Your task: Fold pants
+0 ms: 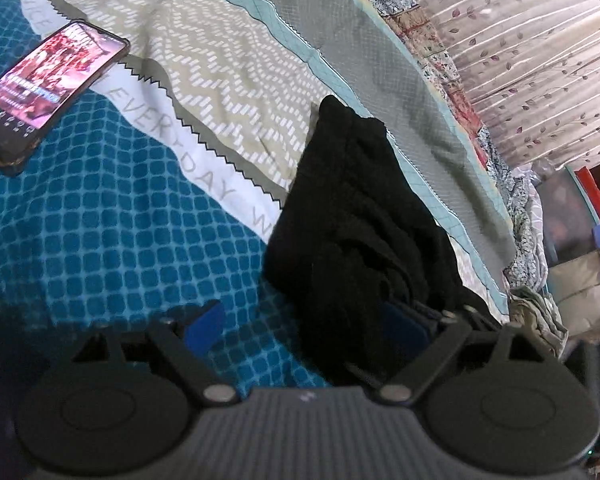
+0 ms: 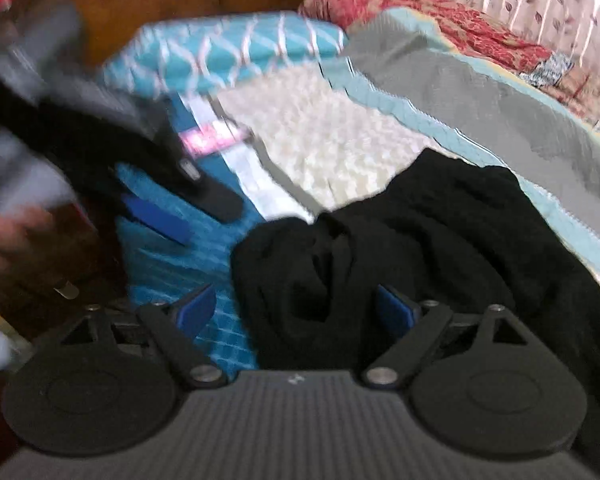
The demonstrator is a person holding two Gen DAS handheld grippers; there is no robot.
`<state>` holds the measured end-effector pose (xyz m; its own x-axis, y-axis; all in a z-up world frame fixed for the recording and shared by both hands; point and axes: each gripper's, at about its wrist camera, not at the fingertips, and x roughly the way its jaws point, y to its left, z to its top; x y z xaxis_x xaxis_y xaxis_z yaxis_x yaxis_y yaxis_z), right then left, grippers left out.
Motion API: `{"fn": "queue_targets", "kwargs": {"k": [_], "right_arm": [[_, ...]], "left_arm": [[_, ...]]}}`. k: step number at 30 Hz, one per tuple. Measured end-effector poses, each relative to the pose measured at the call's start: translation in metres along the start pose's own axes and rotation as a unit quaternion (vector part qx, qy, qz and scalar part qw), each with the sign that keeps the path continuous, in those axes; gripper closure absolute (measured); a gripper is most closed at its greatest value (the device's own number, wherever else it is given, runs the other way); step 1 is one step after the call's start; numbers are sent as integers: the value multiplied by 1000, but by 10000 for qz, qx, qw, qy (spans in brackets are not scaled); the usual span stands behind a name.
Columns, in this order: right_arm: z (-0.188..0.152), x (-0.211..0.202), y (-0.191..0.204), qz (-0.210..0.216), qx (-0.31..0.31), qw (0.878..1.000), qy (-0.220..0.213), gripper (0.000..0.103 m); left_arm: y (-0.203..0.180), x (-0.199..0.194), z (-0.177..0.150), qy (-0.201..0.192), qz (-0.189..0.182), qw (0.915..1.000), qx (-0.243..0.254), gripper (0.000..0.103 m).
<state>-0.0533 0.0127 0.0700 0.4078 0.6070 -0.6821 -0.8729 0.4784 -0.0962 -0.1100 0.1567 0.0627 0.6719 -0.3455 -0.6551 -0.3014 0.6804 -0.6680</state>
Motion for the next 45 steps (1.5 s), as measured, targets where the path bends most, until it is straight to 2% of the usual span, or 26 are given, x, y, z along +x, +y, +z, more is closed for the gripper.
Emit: {"fn": "queue_targets", "kwargs": {"k": [1, 2, 3, 4, 6, 8, 9, 10, 11, 13, 15, 18, 20, 21, 24, 27, 29, 31, 33, 36, 38, 39, 41, 42, 44, 45], "right_arm": [[-3, 2, -3, -112, 106, 9999, 35, 68], [-4, 0, -19, 22, 750, 9971, 103, 88], [-8, -5, -43, 369, 1672, 9852, 57, 88], [-18, -11, -72, 764, 2743, 9586, -87, 89], [-48, -14, -125, 1223, 4559, 8811, -280, 89], [-82, -7, -156, 1292, 5674, 8131, -162, 89], [-97, -3, -164, 1304, 6025, 7873, -90, 89], [-108, 0, -169, 1284, 6257, 7694, -39, 89], [-116, 1, -170, 1247, 6399, 7582, -9, 89], [-123, 1, -168, 1279, 6526, 7468, -37, 89], [-119, -2, -165, 1282, 6453, 7531, -35, 89], [-104, -5, -162, 1254, 6175, 7765, -20, 89], [-99, -8, -157, 1288, 6047, 7859, -23, 89], [-94, -3, -155, 1298, 6005, 7891, -26, 89], [-90, 3, -150, 1391, 5845, 7994, -29, 90], [-76, -3, -141, 1633, 5501, 8190, -28, 90], [-54, -10, -126, 1941, 5019, 8427, -140, 90], [-25, -14, -104, 2111, 4305, 8773, -231, 90], [-5, -7, -82, 2184, 3796, 8989, -154, 87], [-3, 26, -60, 2189, 3610, 9062, 250, 83], [-14, 51, -53, 1873, 3666, 9091, 635, 75], [-21, 61, -53, 1855, 3725, 9060, 773, 75], [-28, 59, -61, 1983, 3969, 8928, 783, 75], [-30, 50, -68, 2022, 4027, 8900, 700, 68], [-36, 15, -85, 1859, 4016, 8964, 224, 56], [-42, -5, -96, 1740, 4036, 8983, -47, 54]], "left_arm": [[0, -1, -2, -2, 0, 10000, -6, 14], [-1, -2, -4, -7, -12, 10000, -12, 14], [-2, -3, -4, -12, -41, 10000, -6, 14], [-3, -3, -4, -16, -86, 10000, 4, 14], [-8, 1, -4, -2, -180, 9998, 0, 14], [-15, 11, 0, 102, -299, 9995, 17, 14], [-21, 17, 2, 152, -360, 9992, 55, 14], [-27, 22, 3, 177, -401, 9990, 106, 14], [-34, 27, 5, 202, -434, 9987, 179, 14], [-47, 38, 8, 248, -475, 9981, 320, 11], [-55, 50, 12, 315, -481, 9978, 334, 7], [-62, 65, 22, 442, -581, 9971, 219, 6], [-70, 76, 27, 511, -651, 9964, 195, 6], [-74, 81, 29, 544, -647, 9962, 206, 13], [-77, 102, 32, 743, -396, 9960, 298, 82], [-67, 86, 38, 595, -459, 9971, 129, 85], [-71, 49, 40, 239, -561, 9967, 529, 85], [-79, 9, 36, -197, -250, 9928, 1153, 86], [-73, -18, 28, -437, 93, 9890, 1408, 86], [-42, -18, 18, -306, 667, 9913, 1091, 87], [-13, 4, 10, -43, 1231, 9899, 701, 81], [-1, 17, 6, 164, 1527, 9866, 544, 77], [8, 15, 3, 117, 1445, 9885, 433, 74], [4, 8, 4, 46, 1392, 9891, 470, 67], [-6, -13, 11, -360, 1370, 9883, 573, 60], [-12, -22, 15, -577, 1358, 9872, 608, 59]]}}
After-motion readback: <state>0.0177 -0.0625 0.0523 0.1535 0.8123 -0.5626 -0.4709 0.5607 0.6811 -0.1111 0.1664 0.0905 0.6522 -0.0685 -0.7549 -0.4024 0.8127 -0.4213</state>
